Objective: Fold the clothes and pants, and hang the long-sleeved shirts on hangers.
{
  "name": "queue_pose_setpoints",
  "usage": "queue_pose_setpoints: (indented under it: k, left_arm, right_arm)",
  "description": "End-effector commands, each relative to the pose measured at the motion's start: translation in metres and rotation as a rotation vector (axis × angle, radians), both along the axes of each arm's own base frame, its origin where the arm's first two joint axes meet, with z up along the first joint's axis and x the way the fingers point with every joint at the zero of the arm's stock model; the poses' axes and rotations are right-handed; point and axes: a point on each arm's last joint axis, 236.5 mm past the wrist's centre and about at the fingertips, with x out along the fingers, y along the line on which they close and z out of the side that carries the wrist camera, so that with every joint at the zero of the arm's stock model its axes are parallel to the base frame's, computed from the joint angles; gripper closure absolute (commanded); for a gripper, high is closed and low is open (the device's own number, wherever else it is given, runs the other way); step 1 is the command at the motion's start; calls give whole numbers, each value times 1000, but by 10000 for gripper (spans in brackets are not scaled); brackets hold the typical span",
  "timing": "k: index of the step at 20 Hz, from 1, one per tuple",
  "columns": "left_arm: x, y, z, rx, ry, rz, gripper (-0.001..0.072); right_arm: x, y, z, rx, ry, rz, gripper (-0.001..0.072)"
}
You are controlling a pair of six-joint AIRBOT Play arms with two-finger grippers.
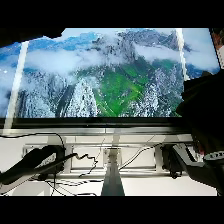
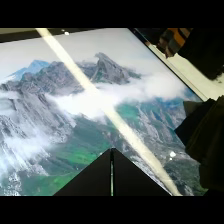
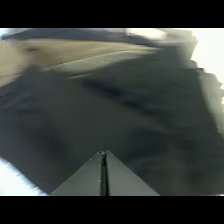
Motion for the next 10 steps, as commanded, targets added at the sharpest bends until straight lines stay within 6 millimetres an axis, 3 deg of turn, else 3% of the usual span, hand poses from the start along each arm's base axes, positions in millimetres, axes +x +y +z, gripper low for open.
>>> queue_pose_setpoints:
  k: [1, 5, 10]
  left_arm:
    - [0, 0, 0, 0, -1, 1, 694]
    - [0, 1, 0, 0, 0, 1, 693]
    - [0, 0, 0, 0, -1, 1, 693]
  right_arm:
    - [69, 36, 12, 3, -125, 267, 699]
    - [140, 108, 21, -24, -170, 588, 699]
    - [213, 219, 55, -123, -344, 945, 699]
